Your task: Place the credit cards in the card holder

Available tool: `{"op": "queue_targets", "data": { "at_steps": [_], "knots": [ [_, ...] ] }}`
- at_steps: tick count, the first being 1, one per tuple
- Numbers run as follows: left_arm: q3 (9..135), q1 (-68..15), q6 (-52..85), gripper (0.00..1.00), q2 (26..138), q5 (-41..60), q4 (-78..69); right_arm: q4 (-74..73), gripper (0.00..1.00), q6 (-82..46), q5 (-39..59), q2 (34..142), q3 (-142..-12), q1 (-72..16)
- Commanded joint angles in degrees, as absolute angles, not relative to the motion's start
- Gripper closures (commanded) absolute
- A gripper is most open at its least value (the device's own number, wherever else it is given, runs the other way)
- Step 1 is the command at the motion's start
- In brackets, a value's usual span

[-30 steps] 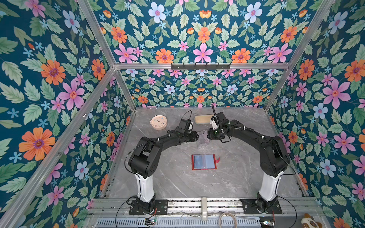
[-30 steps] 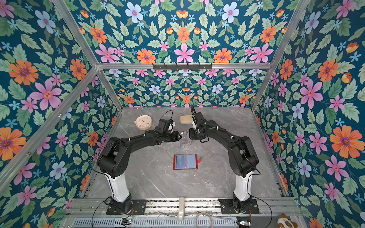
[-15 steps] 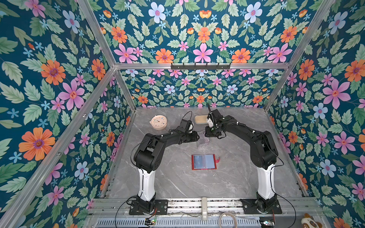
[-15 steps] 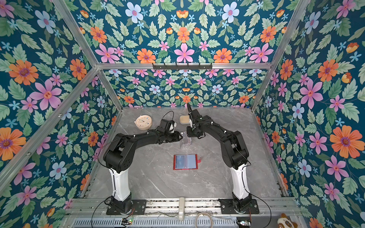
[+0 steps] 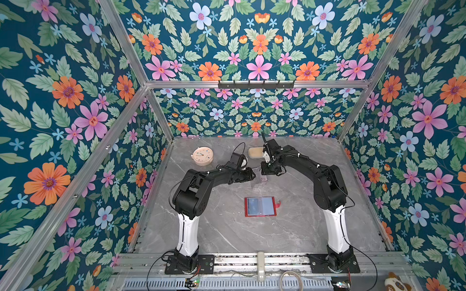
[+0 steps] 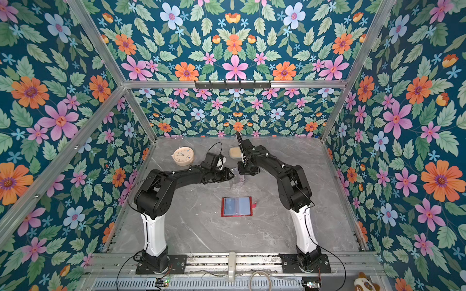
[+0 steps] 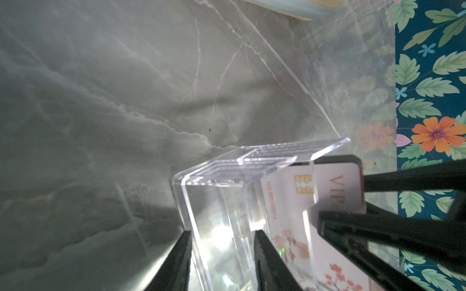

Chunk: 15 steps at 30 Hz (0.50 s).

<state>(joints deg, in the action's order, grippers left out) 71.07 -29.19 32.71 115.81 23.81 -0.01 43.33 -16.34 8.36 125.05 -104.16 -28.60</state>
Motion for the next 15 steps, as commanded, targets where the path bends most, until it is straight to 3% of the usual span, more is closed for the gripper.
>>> {"op": "queue_targets", "data": {
  "at_steps": [1,15],
  "knots": [
    [70.45,-29.09,32.86,0.58,115.86,21.97,1.94,45.98,0.63,-15.30,6.88,125.68,-105.15,-28.65],
    [69.11,-29.09,33.31,0.59,115.07,21.62,1.49,50.31,0.64,-14.17,2.78,128.06,-109.24,-29.54]
  ]
}}
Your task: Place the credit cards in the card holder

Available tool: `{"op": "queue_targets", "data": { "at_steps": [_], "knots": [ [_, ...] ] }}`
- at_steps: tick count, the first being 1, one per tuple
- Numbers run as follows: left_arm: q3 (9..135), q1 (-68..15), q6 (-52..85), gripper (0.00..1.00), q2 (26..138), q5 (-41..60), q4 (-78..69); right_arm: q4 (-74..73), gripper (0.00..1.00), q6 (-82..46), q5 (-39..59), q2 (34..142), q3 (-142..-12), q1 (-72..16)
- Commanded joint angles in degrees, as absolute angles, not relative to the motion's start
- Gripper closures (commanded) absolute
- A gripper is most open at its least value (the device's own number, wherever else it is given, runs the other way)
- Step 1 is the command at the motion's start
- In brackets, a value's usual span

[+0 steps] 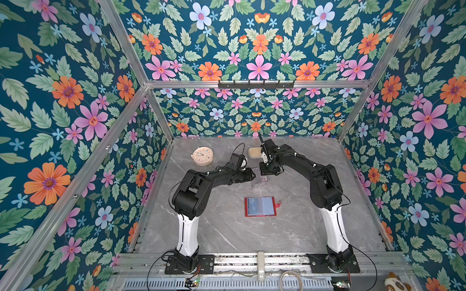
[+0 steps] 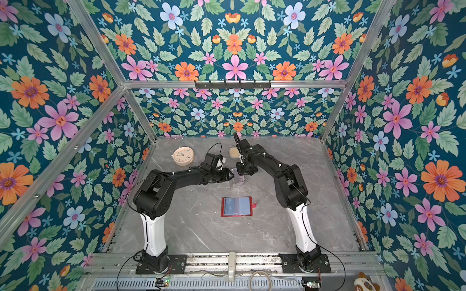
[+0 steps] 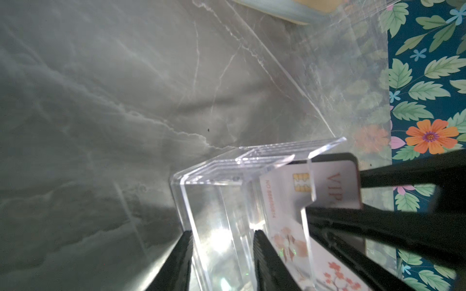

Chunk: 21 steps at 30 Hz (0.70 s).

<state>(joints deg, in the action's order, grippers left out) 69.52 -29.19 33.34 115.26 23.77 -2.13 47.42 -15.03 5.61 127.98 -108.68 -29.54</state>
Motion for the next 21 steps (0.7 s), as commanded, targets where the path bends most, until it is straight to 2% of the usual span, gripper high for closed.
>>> {"op": "queue_targets", "data": {
  "at_steps": [1,10,21],
  "knots": [
    [69.05,-29.09,33.47,0.59,115.05,21.58,1.49,50.67,0.64,-14.18,2.36,128.06,-109.46,-29.62],
    [68.56,-29.09,33.56,0.59,114.79,21.36,1.41,52.50,0.65,-13.71,0.62,127.62,-111.42,-30.45],
    [68.29,-29.09,33.63,0.59,114.61,21.36,1.34,54.40,0.71,-13.35,-1.11,127.29,-113.28,-31.50]
  ]
}}
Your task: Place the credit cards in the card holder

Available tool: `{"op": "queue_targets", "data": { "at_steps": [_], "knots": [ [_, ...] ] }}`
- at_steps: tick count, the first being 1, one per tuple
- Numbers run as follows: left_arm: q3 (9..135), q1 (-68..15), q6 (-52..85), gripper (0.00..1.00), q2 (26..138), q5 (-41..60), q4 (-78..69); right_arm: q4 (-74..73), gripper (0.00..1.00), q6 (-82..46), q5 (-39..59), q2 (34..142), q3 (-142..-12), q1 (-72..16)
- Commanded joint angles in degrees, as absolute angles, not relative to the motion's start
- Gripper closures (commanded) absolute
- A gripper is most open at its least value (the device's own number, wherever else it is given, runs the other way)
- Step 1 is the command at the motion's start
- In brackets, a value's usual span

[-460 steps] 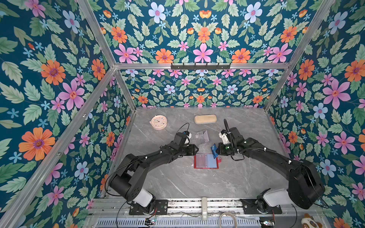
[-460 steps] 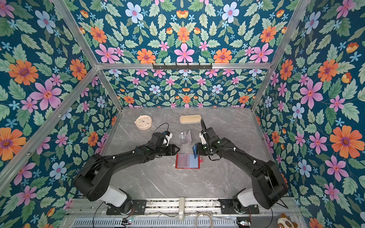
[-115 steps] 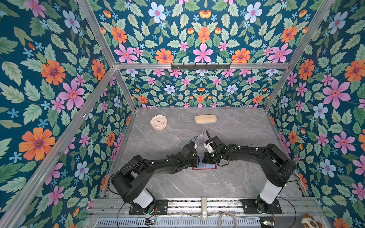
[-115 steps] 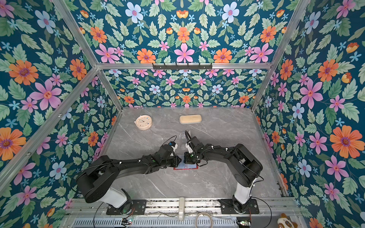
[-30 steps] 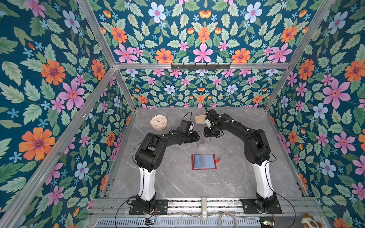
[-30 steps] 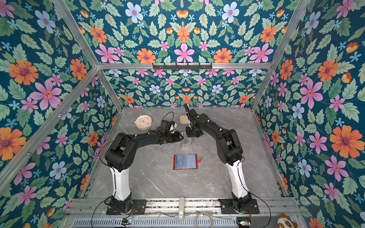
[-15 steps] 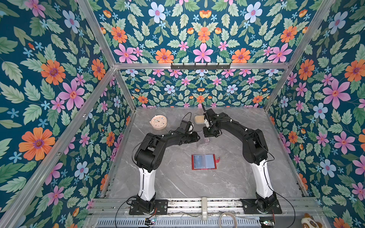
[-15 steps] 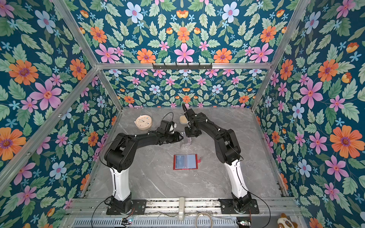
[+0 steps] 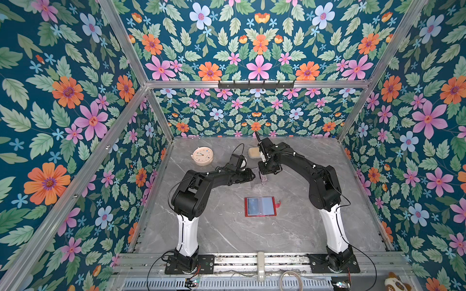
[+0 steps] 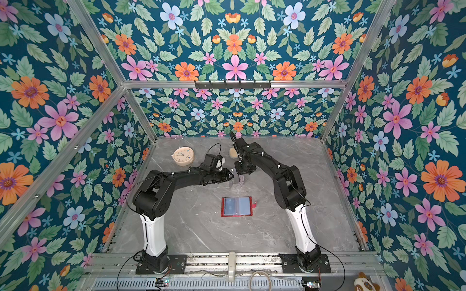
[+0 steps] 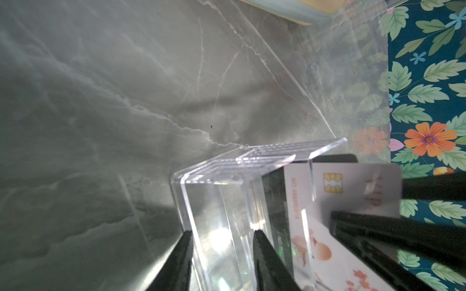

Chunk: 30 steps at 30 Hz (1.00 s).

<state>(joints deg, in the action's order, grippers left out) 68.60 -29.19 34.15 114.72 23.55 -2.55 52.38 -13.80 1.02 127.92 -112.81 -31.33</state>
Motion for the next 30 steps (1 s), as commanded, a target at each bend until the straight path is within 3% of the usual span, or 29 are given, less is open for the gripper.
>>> {"op": "queue_targets", "data": {
  "at_steps": [1,27,30],
  "knots": [
    [68.29,-29.09,33.58,0.59,114.59,21.36,1.37,54.67,0.71,-13.36,-1.54,127.25,-113.51,-31.60],
    [67.85,-29.13,33.88,0.59,114.61,21.53,1.08,57.31,0.83,-12.75,-4.44,125.95,-114.97,-32.96],
    [67.89,-29.16,33.78,0.59,114.52,22.12,0.89,57.40,0.88,-13.08,-4.33,125.38,-114.81,-32.97]
  ]
}}
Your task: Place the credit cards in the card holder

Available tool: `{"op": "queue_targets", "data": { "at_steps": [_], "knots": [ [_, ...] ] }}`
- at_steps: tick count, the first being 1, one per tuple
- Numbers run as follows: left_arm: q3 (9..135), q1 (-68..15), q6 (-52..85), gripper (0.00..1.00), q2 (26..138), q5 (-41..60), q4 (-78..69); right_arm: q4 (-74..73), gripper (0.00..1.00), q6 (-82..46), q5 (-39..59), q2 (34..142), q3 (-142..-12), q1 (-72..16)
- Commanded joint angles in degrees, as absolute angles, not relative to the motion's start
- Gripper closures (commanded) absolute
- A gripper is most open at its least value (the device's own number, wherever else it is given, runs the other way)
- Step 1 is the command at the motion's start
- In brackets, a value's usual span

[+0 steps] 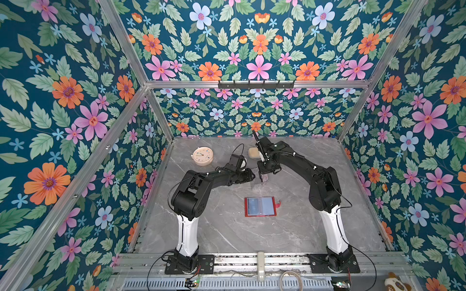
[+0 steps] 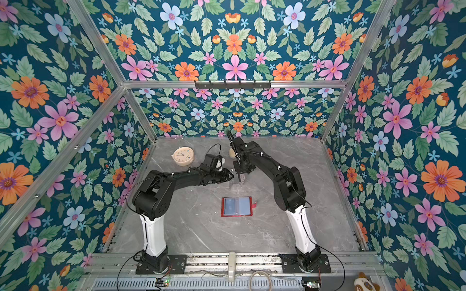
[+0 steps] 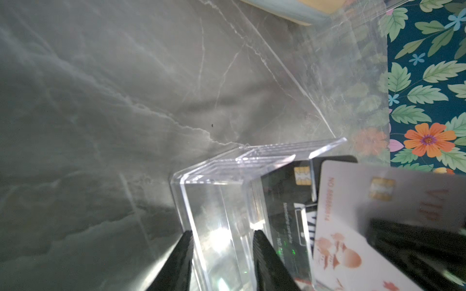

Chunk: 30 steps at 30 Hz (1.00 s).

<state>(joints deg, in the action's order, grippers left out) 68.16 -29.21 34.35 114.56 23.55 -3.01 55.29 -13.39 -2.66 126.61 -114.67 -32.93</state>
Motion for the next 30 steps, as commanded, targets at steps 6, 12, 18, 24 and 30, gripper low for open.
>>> {"op": "queue_targets", "data": {
  "at_steps": [6,12,18,24,30],
  "knots": [
    [68.68,-29.15,32.71,0.56,114.00,24.14,0.44,55.04,0.97,-14.73,-1.47,122.58,-112.66,-32.95],
    [69.96,-29.18,30.70,0.51,112.76,25.11,1.32,52.89,1.00,-16.23,0.73,118.95,-110.02,-32.96],
    [68.46,-29.18,27.53,0.40,107.84,24.84,0.97,46.59,1.00,-18.29,4.81,111.04,-100.75,-31.88],
    [62.96,-29.26,26.25,0.39,100.90,22.38,0.73,38.36,1.00,-20.10,10.45,101.33,-86.93,-30.30],
    [54.00,-30.29,27.24,0.40,92.97,20.30,-0.34,33.15,1.00,-21.62,14.54,93.12,-74.88,-30.13]
  ]
}}
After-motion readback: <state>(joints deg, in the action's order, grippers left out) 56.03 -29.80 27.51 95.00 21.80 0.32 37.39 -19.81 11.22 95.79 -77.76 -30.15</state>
